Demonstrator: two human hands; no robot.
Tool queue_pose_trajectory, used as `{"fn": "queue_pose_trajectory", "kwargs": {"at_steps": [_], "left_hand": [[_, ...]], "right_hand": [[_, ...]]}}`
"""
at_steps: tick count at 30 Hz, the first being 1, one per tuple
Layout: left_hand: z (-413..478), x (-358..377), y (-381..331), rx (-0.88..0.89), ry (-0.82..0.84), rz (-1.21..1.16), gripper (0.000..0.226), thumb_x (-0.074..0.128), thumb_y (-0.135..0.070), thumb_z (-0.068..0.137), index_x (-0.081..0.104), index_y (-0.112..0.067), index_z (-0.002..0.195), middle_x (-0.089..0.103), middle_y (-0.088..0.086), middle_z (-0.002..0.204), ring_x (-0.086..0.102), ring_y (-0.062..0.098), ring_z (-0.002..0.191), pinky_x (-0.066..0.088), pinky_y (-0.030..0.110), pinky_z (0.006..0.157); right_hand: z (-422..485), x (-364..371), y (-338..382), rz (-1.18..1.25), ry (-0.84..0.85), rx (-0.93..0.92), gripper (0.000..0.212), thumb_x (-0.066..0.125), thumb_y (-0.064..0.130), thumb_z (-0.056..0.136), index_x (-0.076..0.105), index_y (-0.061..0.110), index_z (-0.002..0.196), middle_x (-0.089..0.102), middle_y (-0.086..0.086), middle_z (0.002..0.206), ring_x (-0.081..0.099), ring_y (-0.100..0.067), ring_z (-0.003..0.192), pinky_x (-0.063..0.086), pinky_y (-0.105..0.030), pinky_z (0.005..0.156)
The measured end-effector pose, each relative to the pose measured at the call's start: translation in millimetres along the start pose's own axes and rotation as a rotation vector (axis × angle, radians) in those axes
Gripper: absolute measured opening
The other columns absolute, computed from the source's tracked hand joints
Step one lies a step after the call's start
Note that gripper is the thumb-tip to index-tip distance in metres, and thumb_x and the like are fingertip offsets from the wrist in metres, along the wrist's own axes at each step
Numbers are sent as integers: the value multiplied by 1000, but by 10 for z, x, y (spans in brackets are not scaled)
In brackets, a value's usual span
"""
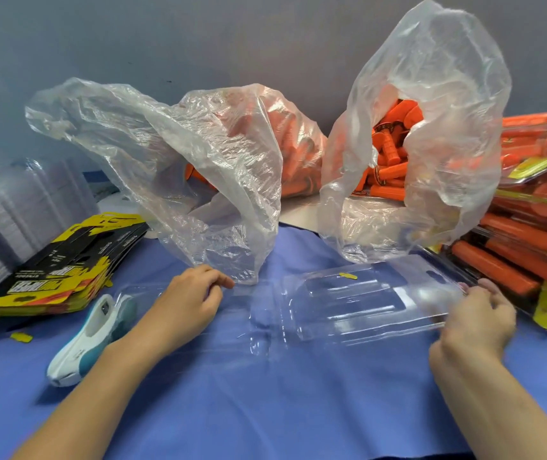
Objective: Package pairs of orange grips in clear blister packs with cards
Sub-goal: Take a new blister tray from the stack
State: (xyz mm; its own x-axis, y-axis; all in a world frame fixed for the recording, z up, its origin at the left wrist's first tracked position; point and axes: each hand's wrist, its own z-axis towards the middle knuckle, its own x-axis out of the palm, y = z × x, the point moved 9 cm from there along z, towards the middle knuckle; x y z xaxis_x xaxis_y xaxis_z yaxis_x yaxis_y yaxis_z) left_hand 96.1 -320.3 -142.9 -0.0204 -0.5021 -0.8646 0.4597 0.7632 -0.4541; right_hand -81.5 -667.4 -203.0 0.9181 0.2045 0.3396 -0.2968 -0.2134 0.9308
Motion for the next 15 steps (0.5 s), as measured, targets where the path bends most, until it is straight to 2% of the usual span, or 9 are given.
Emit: {"fn": "queue_pose_trajectory", "kwargs": {"at_steps": [2, 5, 8, 10, 13, 15], "left_hand": [[-8, -21, -39, 19, -8, 12, 28, 46, -8, 98, 69, -21, 106, 61, -10, 105, 53, 14, 107, 39, 36, 101], [-42, -116, -80, 31, -52, 7, 27, 47, -7, 98, 69, -20, 108, 63, -9, 109, 55, 16, 109, 40, 38, 102], [-117, -284, -85, 30, -141, 64, 24, 50, -8, 97, 69, -19, 108, 66, -7, 112, 57, 20, 109, 39, 41, 101], [-194, -407, -31, 3, -178, 79, 22, 52, -11, 98, 69, -19, 109, 66, -6, 111, 57, 21, 108, 39, 41, 100], [-332, -474, 55, 6, -144, 143, 17, 54, -20, 98, 68, -23, 109, 65, -10, 107, 57, 19, 107, 40, 36, 96], [-406, -440, 75, 26, -85, 190, 15, 54, -35, 98, 66, -31, 107, 61, -20, 106, 55, 11, 106, 35, 17, 86]], "right_hand": [[129, 159, 86, -91, -6, 12, 22, 46, 10, 97, 48, 28, 111, 50, 8, 83, 48, 8, 41, 33, -8, 40], [202, 176, 101, -213, 22, -113, 26, 51, 13, 97, 56, 27, 118, 56, 3, 92, 49, -2, 63, 36, -10, 49], [152, 326, 227, -423, 112, -279, 27, 51, 14, 96, 58, 19, 121, 60, -8, 115, 56, -25, 98, 38, -24, 78], [33, 408, 309, -636, 126, -418, 31, 53, 13, 93, 58, 17, 123, 54, -16, 127, 46, -36, 117, 34, -38, 94], [-291, 585, 474, -758, 220, -712, 34, 55, 7, 91, 60, 14, 124, 53, -18, 125, 43, -38, 119, 32, -46, 100], [-611, 789, 536, -794, 395, -958, 33, 54, 7, 91, 61, 14, 123, 58, -13, 121, 50, -36, 113, 36, -46, 97]]}}
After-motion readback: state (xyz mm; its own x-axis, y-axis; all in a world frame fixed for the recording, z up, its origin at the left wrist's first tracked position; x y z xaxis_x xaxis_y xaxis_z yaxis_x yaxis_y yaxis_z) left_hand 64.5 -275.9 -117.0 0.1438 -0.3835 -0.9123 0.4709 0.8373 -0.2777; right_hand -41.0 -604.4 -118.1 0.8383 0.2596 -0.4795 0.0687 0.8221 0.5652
